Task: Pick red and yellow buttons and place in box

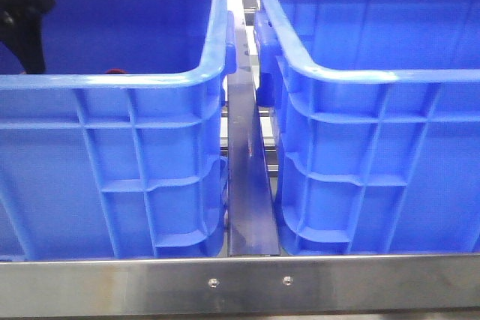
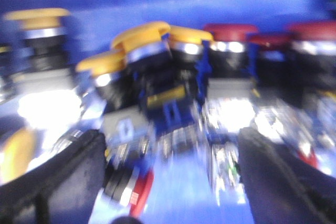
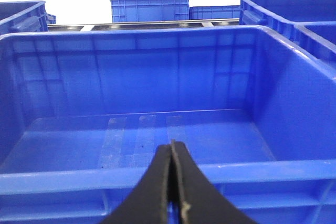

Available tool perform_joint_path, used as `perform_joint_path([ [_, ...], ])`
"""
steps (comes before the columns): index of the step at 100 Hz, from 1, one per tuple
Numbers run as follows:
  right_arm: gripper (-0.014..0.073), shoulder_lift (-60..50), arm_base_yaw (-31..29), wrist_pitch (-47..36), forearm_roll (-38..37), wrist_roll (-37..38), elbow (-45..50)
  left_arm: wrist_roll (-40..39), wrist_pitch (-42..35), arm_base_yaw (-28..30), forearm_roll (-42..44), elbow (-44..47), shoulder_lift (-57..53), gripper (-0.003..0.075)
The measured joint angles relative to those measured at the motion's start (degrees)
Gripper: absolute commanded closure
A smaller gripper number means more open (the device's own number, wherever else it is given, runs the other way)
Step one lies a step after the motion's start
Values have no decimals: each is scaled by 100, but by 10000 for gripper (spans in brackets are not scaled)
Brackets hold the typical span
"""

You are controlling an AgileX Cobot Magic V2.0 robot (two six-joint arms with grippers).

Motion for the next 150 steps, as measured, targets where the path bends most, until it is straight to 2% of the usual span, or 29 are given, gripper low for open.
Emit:
perform_joint_path([
  [20, 654, 0, 0, 0, 0, 0, 0, -53, 48, 0, 0, -232, 497, 253],
  [37, 654, 0, 0, 0, 0, 0, 0, -62, 61, 0, 0, -244, 627, 369],
  [52, 654, 0, 0, 0, 0, 0, 0, -75, 61, 0, -6, -251, 636, 521],
  [66, 654, 0, 0, 0, 0, 0, 0, -96, 74, 0, -14, -265, 636, 607],
  [83, 654, 0, 0, 0, 0, 0, 0, -115, 74, 0, -14, -269, 609, 618],
  [97, 654, 0, 0, 0, 0, 0, 0, -115, -223, 0, -14, -94, 312, 618],
  [128, 654, 0, 0, 0, 0, 0, 0, -115, -1442, 0, -156, 1203, -1496, 618],
  [150, 654, 0, 0, 0, 0, 0, 0, -115, -1859, 0, -238, 2078, -2747, 618],
])
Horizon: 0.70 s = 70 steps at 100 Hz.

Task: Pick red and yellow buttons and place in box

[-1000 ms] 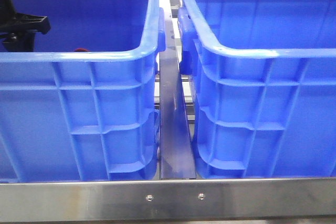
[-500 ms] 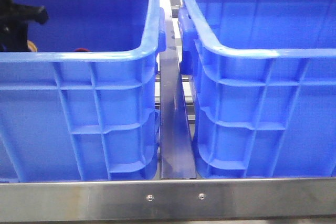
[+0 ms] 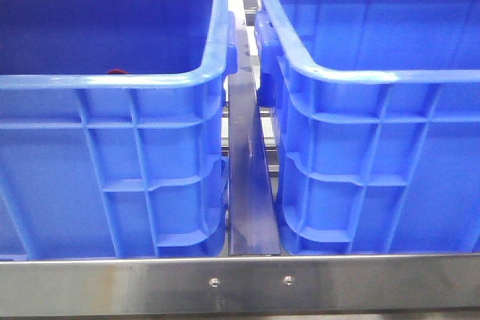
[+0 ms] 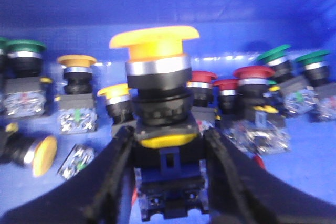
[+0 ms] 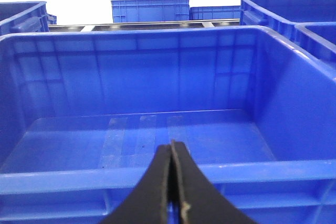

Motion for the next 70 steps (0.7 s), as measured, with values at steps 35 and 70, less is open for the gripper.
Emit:
perform_joint_path([
  [35, 654, 0, 0, 0, 0, 0, 0, 293, -144, -516, -498, 874, -1406, 618],
  [70, 654, 0, 0, 0, 0, 0, 0, 1264, -241, -2530, -788, 901, -1320, 618],
])
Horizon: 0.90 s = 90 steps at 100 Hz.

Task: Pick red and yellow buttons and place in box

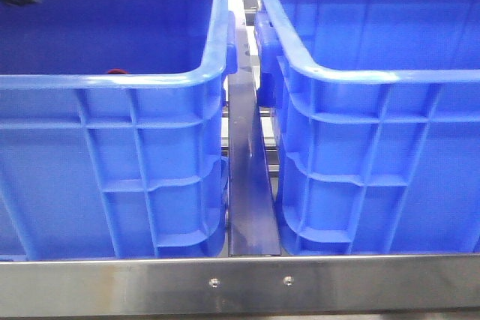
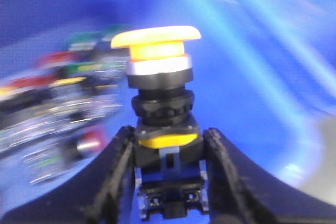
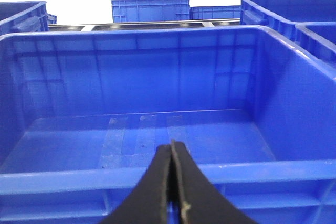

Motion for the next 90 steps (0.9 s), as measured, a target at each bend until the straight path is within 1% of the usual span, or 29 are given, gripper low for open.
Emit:
perform_joint_path([
  [9, 654, 0, 0, 16, 0, 0, 0, 60, -40, -498, -26, -31, 146, 618],
  [17, 654, 0, 0, 206, 0, 0, 0, 83, -109, -871, -24, -104, 288, 618],
  [25, 654, 0, 0, 740, 0, 0, -168, 87, -248, -1202, -28, -199, 409, 618],
  [36, 654, 60, 0, 1466, 0, 0, -634, 96, -359, -1528, -28, -287, 625, 618],
  [55, 654, 742, 0, 2592, 80, 0, -1546, 96, -431, -1743, -28, -324, 987, 618],
  [70, 649, 1450, 0, 3194, 315, 0, -2345, 96, -455, -1755, -28, -346, 1039, 618],
  [75, 627, 1697, 0, 3352, 416, -12, -2599, 96, -466, -1755, -28, -346, 1039, 618],
  [82, 552, 2053, 0, 3572, 658, -132, -2957, 96, -466, -1755, -28, -351, 1039, 618],
  [89, 417, 2407, 0, 3816, 942, -343, -3302, 96, -466, -1755, -28, -351, 1039, 618],
  [90, 384, 2476, 0, 3861, 971, -396, -3335, 96, -466, -1755, -28, -351, 1039, 618],
])
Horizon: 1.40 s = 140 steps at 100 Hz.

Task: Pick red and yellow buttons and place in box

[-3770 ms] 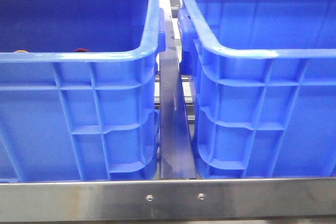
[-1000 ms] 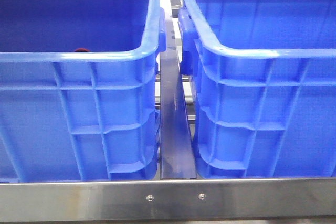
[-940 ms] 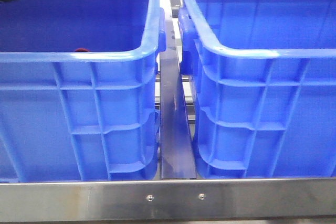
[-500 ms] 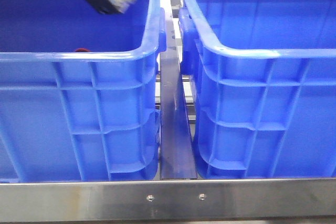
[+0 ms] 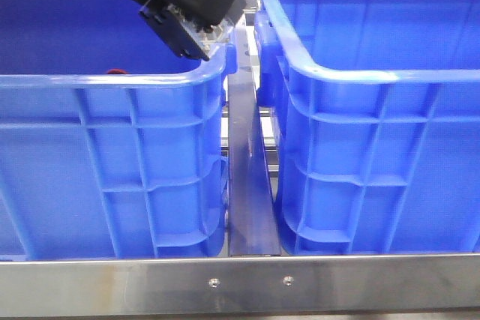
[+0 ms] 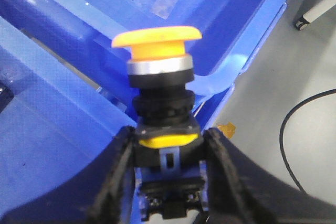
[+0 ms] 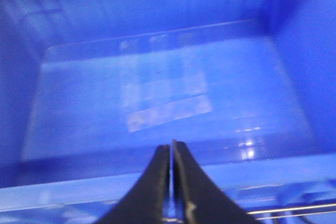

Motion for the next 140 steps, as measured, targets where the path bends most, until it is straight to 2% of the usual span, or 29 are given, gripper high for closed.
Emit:
perform_joint_path([
  [11, 109, 522, 0, 339, 611, -447, -490, 4, 0, 0, 0, -9, 0, 618],
  [16, 29, 720, 0, 458, 947, -703, -677, 4, 0, 0, 0, -9, 0, 618],
  [21, -7, 903, 0, 549, 1328, -925, -841, 4, 0, 0, 0, -9, 0, 618],
  [52, -5, 2114, 0, 1480, 4212, -2092, -1659, 13, 0, 0, 0, -9, 0, 618],
  [69, -5, 2865, 35, 2048, 5383, -2576, -1935, 13, 0, 0, 0, -9, 0, 618],
  [80, -5, 3275, 241, 2122, 5592, -2697, -2112, 13, 0, 0, 0, -9, 0, 618],
  [122, -5, 4602, 1883, 1769, 5674, -2758, -2634, 13, 0, 0, 0, -9, 0, 618],
  [140, 10, 5012, 2326, 1732, 5700, -2758, -2732, 13, 0, 0, 0, -9, 0, 618],
])
